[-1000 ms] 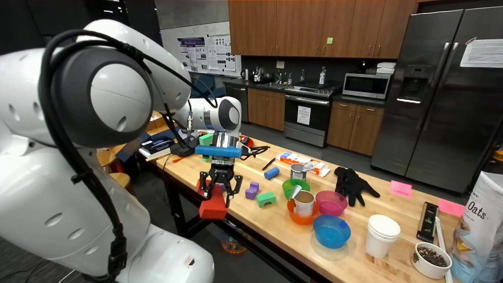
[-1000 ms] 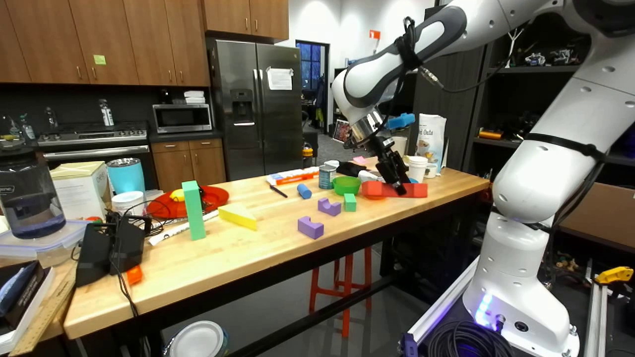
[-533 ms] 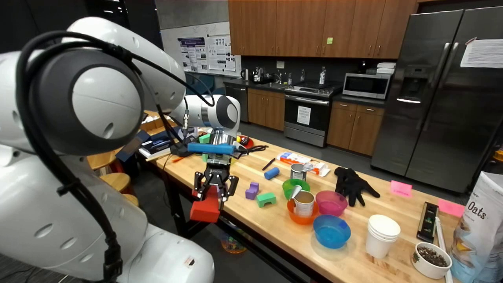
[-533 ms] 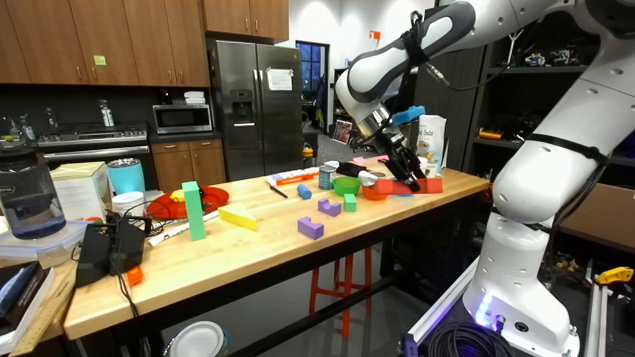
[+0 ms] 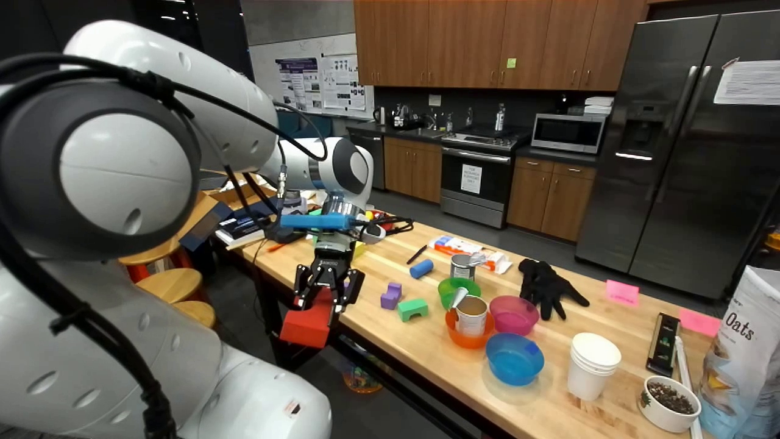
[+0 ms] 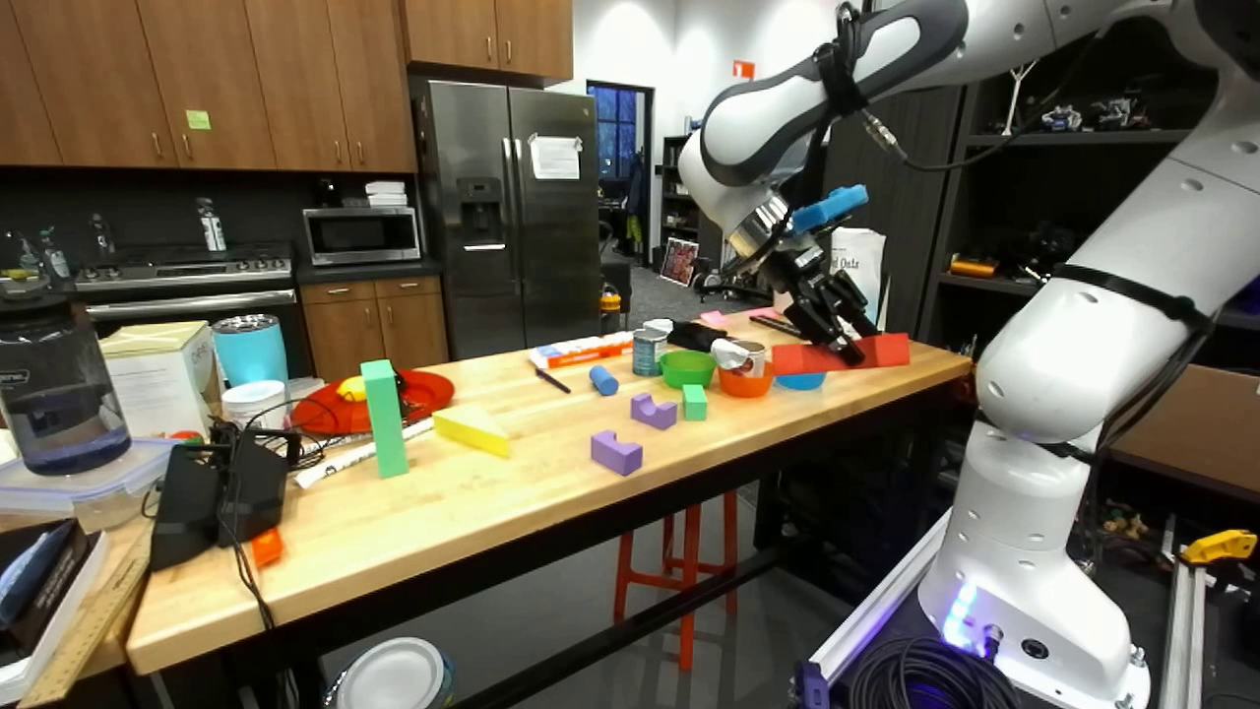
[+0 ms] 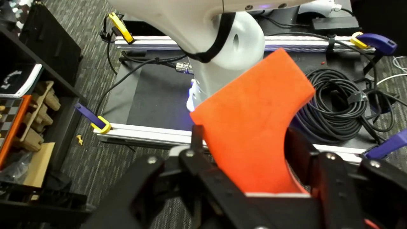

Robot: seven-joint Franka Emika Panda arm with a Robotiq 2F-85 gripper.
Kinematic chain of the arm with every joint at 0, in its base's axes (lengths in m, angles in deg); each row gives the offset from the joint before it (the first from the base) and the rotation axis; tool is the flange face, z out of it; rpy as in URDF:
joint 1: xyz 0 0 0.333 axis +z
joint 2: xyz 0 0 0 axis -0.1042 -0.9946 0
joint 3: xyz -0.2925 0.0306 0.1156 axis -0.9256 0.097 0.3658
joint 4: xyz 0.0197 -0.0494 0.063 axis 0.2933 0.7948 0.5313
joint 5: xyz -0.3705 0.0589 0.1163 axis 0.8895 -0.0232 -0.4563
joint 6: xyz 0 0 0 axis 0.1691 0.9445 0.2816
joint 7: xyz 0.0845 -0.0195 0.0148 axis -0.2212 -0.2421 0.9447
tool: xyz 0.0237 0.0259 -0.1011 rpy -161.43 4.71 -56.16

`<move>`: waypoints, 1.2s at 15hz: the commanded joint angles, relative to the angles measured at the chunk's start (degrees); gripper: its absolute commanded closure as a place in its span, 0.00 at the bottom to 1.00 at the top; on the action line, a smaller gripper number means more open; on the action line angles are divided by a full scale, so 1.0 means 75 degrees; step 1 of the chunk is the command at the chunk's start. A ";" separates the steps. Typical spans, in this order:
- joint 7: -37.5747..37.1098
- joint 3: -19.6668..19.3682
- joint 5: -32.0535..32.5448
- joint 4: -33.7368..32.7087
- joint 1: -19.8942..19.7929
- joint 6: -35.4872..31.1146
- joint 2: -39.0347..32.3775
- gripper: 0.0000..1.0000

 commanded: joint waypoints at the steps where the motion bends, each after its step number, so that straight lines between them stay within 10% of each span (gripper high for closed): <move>1: -0.0067 -0.0070 0.0131 -0.0126 -0.0165 -0.0025 -0.0100 0.61; 9: 0.1793 -0.0058 0.1622 -0.0815 0.0156 -0.1795 -0.1265 0.61; 18: 0.1104 0.0132 0.2395 -0.2376 0.0152 -0.0608 -0.3305 0.61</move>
